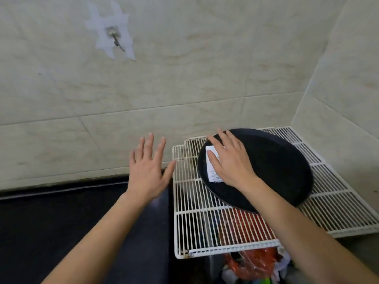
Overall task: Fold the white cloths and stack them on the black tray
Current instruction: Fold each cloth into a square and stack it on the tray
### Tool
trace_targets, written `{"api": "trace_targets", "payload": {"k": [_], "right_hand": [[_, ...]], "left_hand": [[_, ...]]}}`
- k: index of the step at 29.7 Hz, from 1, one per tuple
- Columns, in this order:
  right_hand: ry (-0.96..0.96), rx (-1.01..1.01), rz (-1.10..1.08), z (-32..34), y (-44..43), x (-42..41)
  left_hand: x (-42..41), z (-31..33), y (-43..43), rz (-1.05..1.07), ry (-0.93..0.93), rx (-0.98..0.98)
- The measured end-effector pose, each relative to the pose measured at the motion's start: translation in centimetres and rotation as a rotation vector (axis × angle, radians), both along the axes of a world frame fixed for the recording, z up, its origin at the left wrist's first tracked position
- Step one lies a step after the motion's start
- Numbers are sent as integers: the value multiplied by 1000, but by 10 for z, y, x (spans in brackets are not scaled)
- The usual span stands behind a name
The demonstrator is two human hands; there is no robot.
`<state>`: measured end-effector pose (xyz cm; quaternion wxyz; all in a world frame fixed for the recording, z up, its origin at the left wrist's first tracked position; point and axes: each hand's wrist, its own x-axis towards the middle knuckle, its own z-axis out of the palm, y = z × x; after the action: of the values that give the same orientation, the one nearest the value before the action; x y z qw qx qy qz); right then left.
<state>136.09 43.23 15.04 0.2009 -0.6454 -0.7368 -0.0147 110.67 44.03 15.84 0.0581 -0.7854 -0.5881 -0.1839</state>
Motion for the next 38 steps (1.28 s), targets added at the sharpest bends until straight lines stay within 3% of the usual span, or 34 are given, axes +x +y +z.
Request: {"api": "trace_targets", "payload": {"k": [8,15,22,27,38], "right_hand": [[-21,39,206,5,7,-149],[-49,68,439,21,-34,-316],[-52,156,571,34,-92,-481],[-39,190,672,46,-159,-651],[-65,192,784,30,-181,-822]], "left_hand": [[-149,7,-67,377,144,-21],[-292,20,-162,649,51,-7],[-433,29,-253,782,-5,57],[-579,37,-338,893,-7,98],[-726,23,-381,972,-29,58]]}}
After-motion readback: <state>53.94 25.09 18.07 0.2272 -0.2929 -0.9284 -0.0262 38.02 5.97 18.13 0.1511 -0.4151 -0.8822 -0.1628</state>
